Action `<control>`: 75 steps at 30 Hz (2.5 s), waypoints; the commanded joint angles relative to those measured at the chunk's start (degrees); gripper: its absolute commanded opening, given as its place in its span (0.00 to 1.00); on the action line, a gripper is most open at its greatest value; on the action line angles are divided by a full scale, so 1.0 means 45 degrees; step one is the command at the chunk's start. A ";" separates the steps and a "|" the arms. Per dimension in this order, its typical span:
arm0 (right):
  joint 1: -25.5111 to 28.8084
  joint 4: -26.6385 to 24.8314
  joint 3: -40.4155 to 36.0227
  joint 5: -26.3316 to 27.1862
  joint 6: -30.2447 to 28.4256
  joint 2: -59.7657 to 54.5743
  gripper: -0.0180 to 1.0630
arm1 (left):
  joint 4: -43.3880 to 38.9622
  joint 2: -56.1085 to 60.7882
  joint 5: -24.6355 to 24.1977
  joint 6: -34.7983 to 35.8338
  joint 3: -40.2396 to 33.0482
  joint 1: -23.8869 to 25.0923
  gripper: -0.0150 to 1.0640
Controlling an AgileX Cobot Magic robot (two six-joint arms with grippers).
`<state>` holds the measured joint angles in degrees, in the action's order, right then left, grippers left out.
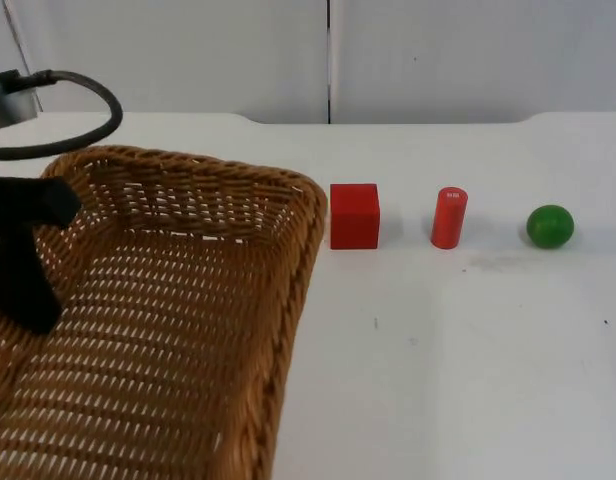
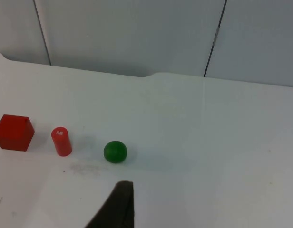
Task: Pick up the basket with the left hand and place the object to the left of the red cylinder into the basket with the right hand.
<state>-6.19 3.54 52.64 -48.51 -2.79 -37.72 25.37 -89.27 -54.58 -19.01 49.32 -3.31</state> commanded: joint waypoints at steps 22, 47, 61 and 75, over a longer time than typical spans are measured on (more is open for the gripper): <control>0.0062 0.0130 0.0065 -0.0191 -0.0339 -0.0007 0.99 | 0.1563 0.0181 0.0626 0.0666 0.0014 0.0011 0.01; 0.0062 -0.1162 0.1917 0.1035 -0.1114 -0.6397 0.99 | 0.1938 0.0157 0.0630 0.0666 0.0014 0.0011 0.01; -0.0042 -0.1216 0.5644 0.0843 -0.2409 -1.1108 0.99 | 0.1938 0.0157 0.0630 0.0666 0.0014 0.0011 0.01; -0.2358 -0.1192 0.9222 -0.0078 -0.5223 -1.5230 0.99 | 0.1936 0.0157 0.0553 0.0666 0.0014 0.0011 0.01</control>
<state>-15.60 -1.64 92.35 -48.20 -24.18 -104.08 32.42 -89.27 -51.47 -16.44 49.32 -3.31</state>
